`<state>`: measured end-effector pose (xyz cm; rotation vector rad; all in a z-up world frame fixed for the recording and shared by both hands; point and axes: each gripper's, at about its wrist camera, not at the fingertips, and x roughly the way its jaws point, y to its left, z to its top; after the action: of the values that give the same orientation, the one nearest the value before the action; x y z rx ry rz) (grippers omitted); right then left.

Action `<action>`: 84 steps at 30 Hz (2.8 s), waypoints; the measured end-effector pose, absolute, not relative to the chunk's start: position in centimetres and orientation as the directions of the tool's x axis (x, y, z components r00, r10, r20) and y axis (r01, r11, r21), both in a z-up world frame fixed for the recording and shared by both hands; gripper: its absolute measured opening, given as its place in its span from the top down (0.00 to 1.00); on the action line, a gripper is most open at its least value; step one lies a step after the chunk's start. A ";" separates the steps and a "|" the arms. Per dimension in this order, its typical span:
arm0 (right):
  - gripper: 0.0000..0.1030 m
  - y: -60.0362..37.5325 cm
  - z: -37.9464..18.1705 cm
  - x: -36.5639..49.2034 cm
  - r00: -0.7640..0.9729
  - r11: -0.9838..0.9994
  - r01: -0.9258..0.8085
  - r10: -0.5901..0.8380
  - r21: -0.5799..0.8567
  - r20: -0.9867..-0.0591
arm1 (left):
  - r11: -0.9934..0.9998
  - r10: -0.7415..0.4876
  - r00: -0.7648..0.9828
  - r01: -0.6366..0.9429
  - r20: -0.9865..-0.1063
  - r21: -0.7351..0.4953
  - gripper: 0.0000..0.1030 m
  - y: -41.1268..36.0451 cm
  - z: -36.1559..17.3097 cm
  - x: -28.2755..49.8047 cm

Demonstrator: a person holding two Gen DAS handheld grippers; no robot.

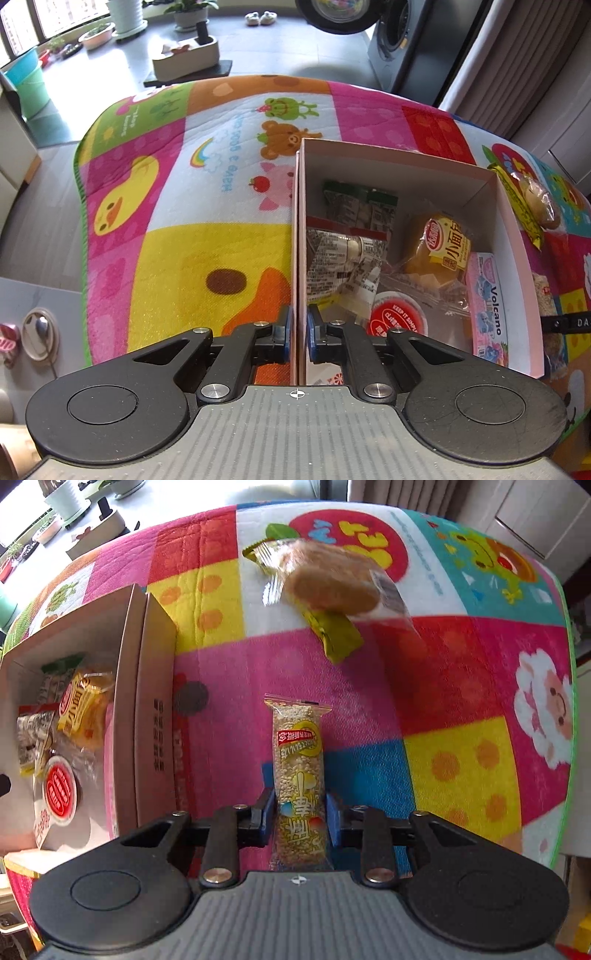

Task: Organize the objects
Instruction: 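Carry the grain bar into the pink box and open the right tool, then move the right tool to the wrapped bread roll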

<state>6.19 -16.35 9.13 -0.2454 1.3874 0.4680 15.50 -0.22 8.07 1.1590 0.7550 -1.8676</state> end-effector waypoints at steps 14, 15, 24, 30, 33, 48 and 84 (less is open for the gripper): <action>0.74 -20.3 14.7 -2.1 0.117 0.900 -0.427 0.153 0.089 -0.981 | -0.570 -0.282 -0.274 0.818 -0.920 -0.069 0.90 0.5 7.8 15.8; 0.74 -20.4 14.9 -2.5 0.112 0.903 -0.419 0.151 0.091 -0.982 | -0.574 -0.280 -0.275 0.816 -0.920 -0.069 0.90 0.5 7.8 15.8; 0.74 -19.4 17.3 -7.0 0.063 0.902 -0.412 0.171 0.130 -0.983 | -0.609 -0.268 -0.292 0.790 -0.918 -0.073 0.90 0.6 7.7 16.0; 0.74 -17.7 20.2 -9.1 0.014 0.888 -0.414 0.226 0.200 -0.974 | -0.630 -0.245 -0.318 0.770 -0.916 -0.099 0.89 0.4 7.8 16.4; 0.74 -16.3 22.3 -9.4 0.013 0.868 -0.431 0.277 0.245 -0.961 | -0.631 -0.239 -0.326 0.768 -0.915 -0.109 0.89 0.4 7.7 16.5; 0.62 -5.9 27.6 -4.3 0.273 0.782 -0.546 0.507 0.302 -0.818 | -0.644 -0.224 -0.344 0.754 -0.912 -0.126 0.88 0.8 7.8 16.9; 0.18 -15.6 15.5 16.4 0.380 0.948 -0.300 0.226 0.111 -0.897 | -0.584 -0.275 -0.285 0.808 -0.918 -0.077 0.89 0.8 8.1 15.5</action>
<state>16.37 -15.58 15.53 -0.0735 1.1322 0.3356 15.51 0.78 8.07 1.2292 0.7211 -1.9363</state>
